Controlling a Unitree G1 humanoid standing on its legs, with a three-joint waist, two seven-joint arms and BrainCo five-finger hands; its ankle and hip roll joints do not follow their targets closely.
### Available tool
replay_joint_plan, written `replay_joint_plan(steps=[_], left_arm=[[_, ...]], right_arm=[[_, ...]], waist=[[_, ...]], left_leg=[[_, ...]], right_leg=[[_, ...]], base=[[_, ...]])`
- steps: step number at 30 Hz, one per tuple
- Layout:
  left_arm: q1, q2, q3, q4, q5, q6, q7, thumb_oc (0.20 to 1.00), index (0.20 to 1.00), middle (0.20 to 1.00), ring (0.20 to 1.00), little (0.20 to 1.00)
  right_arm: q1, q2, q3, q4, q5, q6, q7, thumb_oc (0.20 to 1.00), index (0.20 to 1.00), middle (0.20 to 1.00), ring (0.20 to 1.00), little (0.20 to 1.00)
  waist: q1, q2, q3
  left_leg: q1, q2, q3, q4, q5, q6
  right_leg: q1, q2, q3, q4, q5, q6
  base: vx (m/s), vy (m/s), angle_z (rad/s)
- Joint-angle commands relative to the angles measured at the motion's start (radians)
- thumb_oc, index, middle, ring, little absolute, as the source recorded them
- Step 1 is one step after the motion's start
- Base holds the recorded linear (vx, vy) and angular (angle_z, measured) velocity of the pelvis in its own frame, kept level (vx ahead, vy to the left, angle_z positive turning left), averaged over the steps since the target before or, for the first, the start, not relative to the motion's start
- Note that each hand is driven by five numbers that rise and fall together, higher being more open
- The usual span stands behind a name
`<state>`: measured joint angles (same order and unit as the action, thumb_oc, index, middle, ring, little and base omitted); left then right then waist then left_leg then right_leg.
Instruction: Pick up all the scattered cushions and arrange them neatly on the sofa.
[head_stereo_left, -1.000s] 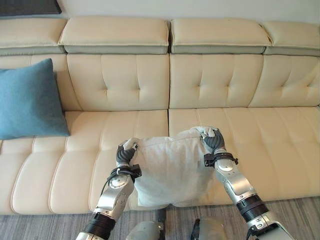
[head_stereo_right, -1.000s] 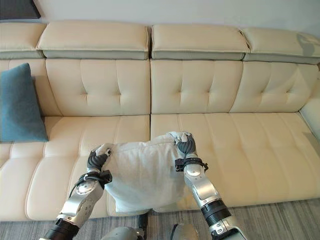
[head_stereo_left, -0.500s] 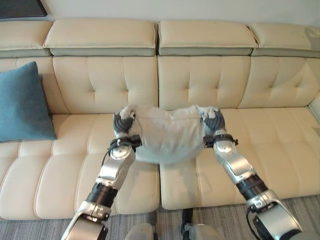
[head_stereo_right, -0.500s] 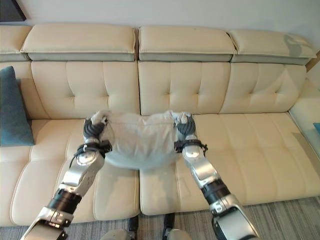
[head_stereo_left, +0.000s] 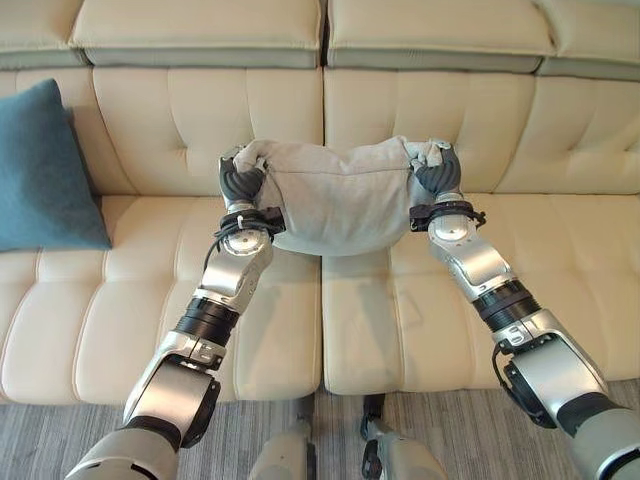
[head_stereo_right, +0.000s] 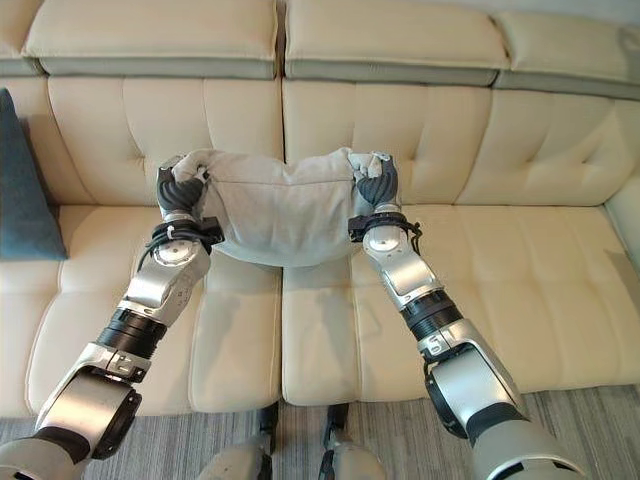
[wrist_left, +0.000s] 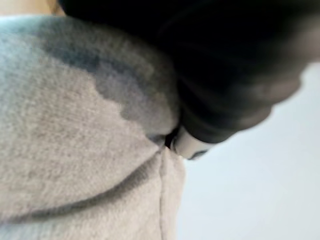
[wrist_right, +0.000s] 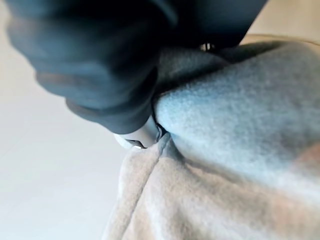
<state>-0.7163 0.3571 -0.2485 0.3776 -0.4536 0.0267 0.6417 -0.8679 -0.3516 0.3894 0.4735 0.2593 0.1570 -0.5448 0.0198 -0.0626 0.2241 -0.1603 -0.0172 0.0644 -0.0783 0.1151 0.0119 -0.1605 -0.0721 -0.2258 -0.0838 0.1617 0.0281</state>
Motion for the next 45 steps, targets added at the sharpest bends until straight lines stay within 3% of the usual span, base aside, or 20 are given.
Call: replay_joint_plan(steps=[1, 21, 35, 36, 37, 38, 39, 41, 45], left_arm=[[-0.163, 0.008, -0.046, -0.057, 0.048, -0.090, 0.008, 0.200, 0.200, 0.200, 0.200, 0.200], [0.052, -0.015, 0.058, -0.299, 0.116, -0.032, -0.001, 0.200, 0.200, 0.200, 0.200, 0.200], [-0.076, -0.038, -0.011, -0.005, 0.125, 0.010, 0.070, 0.200, 0.200, 0.200, 0.200, 0.200], [-0.116, -0.043, -0.020, 0.062, 0.126, 0.020, 0.081, 0.222, 0.222, 0.222, 0.222, 0.222], [-0.141, -0.042, -0.030, 0.091, 0.129, 0.026, 0.081, 0.567, 0.567, 0.567, 0.567, 0.567], [-0.145, -0.042, -0.030, 0.094, 0.128, 0.025, 0.081, 0.950, 0.950, 0.950, 0.950, 0.950], [-0.180, -0.037, -0.040, 0.127, 0.125, 0.024, 0.081, 1.000, 1.000, 1.000, 1.000, 1.000], [-0.261, -0.023, -0.065, 0.200, 0.126, 0.020, 0.077, 1.000, 1.000, 1.000, 1.000, 1.000], [-0.445, 0.053, -0.139, 0.342, 0.092, -0.006, 0.039, 1.000, 1.000, 1.000, 1.000, 1.000]], right_arm=[[-0.175, 0.003, -0.004, -0.034, -0.072, -0.057, -0.025, 0.200, 0.200, 0.200, 0.200, 0.200], [-0.015, 0.029, -0.042, -0.204, -0.178, 0.004, 0.045, 0.200, 0.200, 0.200, 0.200, 0.200], [-0.076, 0.095, -0.003, 0.000, -0.193, 0.038, -0.025, 0.200, 0.200, 0.200, 0.200, 0.200], [-0.091, 0.105, -0.001, 0.059, -0.188, 0.045, -0.040, 0.200, 0.200, 0.200, 0.200, 0.200], [-0.107, 0.102, 0.002, 0.085, -0.194, 0.048, -0.042, 0.216, 0.216, 0.216, 0.216, 0.216], [-0.110, 0.102, 0.002, 0.088, -0.193, 0.047, -0.042, 0.639, 0.639, 0.639, 0.639, 0.639], [-0.133, 0.099, 0.002, 0.117, -0.185, 0.046, -0.050, 1.000, 1.000, 1.000, 1.000, 1.000], [-0.201, 0.075, 0.022, 0.200, -0.170, 0.036, -0.042, 1.000, 1.000, 1.000, 1.000, 1.000], [-0.435, -0.063, 0.121, 0.364, -0.143, 0.024, -0.010, 1.000, 1.000, 1.000, 1.000, 1.000]], waist=[[0.021, -0.013, -0.004], [0.015, -0.013, -0.034], [0.020, 0.001, 0.061], [0.014, 0.005, 0.068], [0.012, 0.005, 0.069], [0.012, 0.005, 0.070], [0.010, 0.007, 0.071], [0.006, 0.005, 0.072], [0.004, -0.007, 0.061]], left_leg=[[0.068, -0.011, 0.051, -0.009, -0.107, -0.019], [0.156, -0.002, 0.050, -0.009, -0.150, -0.019], [0.029, -0.010, 0.037, -0.009, -0.102, -0.021], [0.014, -0.012, 0.039, -0.009, -0.098, -0.025], [0.005, -0.012, 0.040, -0.009, -0.096, -0.026], [0.003, -0.012, 0.040, -0.009, -0.096, -0.026], [-0.005, -0.012, 0.042, -0.009, -0.094, -0.027], [-0.022, -0.011, 0.045, -0.009, -0.089, -0.031], [-0.049, -0.005, 0.053, -0.009, -0.080, -0.039]], right_leg=[[0.098, -0.013, 0.002, 0.006, -0.164, 0.089], [0.189, -0.008, -0.007, -0.004, -0.196, 0.084], [0.068, -0.011, -0.007, 0.003, -0.169, 0.077], [0.053, -0.012, -0.006, 0.002, -0.164, 0.079], [0.044, -0.012, -0.006, 0.001, -0.161, 0.080], [0.041, -0.012, -0.006, 0.001, -0.160, 0.080], [0.034, -0.012, -0.006, -0.001, -0.157, 0.081], [0.018, -0.012, -0.004, -0.004, -0.151, 0.084], [-0.018, -0.009, 0.006, -0.004, -0.135, 0.096]], base=[[0.05, 0.003, 0.02], [0.01, -0.002, 0.01], [-0.02, 0.016, 0.05], [0.00, 0.000, 0.00], [0.00, 0.000, 0.00], [0.00, 0.000, 0.00], [0.00, 0.000, 0.00], [0.00, 0.000, 0.00], [0.01, -0.003, 0.00]])
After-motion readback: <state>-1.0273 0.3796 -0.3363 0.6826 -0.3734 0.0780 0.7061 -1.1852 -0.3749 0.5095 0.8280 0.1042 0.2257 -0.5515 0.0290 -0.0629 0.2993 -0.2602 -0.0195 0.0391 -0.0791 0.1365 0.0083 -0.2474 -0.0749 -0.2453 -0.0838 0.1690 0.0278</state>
